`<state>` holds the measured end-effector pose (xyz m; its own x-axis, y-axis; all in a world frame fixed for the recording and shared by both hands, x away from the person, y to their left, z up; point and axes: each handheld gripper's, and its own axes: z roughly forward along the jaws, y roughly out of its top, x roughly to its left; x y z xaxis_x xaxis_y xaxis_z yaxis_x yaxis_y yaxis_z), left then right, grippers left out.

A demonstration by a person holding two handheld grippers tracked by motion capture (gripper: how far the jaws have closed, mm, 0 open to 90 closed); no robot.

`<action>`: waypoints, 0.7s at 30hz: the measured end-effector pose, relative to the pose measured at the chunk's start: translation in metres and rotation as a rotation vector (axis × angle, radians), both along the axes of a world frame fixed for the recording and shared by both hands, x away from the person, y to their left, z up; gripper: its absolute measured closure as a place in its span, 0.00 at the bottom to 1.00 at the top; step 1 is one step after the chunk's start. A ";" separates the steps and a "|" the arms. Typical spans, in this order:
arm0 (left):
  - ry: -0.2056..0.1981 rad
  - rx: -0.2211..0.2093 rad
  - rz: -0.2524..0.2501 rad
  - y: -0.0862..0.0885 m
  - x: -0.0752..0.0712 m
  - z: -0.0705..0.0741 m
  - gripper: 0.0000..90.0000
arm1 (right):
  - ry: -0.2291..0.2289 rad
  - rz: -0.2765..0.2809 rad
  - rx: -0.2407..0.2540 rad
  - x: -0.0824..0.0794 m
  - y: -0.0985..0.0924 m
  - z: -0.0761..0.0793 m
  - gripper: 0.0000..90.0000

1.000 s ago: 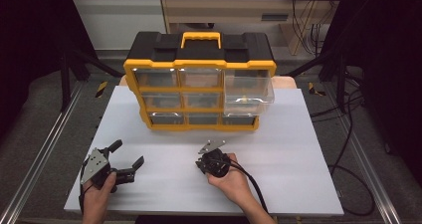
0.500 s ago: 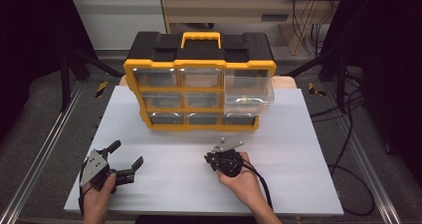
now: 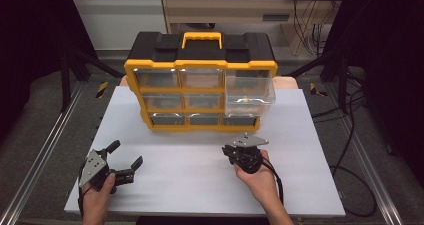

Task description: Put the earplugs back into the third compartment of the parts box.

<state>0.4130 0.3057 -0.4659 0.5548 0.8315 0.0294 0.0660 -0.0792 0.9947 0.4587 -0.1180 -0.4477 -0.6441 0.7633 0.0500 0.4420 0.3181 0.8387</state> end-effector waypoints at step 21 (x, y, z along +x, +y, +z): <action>0.006 -0.006 0.003 0.002 0.000 -0.001 0.01 | -0.015 -0.097 0.044 -0.006 -0.042 0.004 0.91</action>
<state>0.4128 0.3074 -0.4669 0.5523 0.8334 0.0211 0.0718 -0.0728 0.9948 0.4523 -0.1603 -0.4439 -0.5679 0.8196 0.0758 0.4561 0.2367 0.8579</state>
